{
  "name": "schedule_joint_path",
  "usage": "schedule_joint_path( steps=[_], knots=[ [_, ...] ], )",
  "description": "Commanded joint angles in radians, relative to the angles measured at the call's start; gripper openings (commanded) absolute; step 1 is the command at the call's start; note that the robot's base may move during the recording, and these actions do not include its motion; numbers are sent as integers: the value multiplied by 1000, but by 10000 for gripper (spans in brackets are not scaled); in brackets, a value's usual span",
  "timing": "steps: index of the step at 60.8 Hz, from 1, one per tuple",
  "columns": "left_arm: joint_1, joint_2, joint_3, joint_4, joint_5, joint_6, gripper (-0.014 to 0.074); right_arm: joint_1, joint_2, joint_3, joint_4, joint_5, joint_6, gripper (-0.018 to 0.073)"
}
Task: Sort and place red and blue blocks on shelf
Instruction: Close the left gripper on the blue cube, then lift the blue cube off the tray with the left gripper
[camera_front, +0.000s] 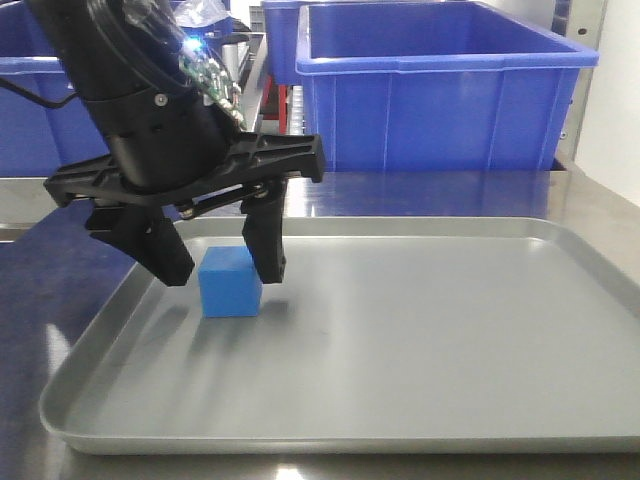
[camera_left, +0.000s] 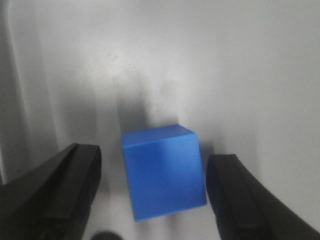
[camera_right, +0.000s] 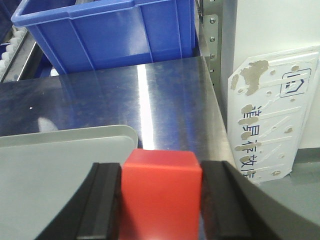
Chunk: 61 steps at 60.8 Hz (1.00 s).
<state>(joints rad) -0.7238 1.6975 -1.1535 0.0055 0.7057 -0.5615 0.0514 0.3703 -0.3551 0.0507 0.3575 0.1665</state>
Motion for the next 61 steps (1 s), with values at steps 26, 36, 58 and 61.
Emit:
schedule_joint_path(
  steps=[26,36,58,61],
  knots=[
    [-9,-41,-33,-6,-29,-11,156,-4,3,-27,-9,-87,-1,67],
    [-9,-45,-33,-6,-22,-11,122,-4,3,-27,-9,-87,-1,67],
    [-7,-177,-33,100,-36,-2,122,-4,3,-27,-9,-87,-1,67],
    [1,-207,-33,125,-38,-2,122,-4,3,-27,-9,-87,-1,67]
  ],
)
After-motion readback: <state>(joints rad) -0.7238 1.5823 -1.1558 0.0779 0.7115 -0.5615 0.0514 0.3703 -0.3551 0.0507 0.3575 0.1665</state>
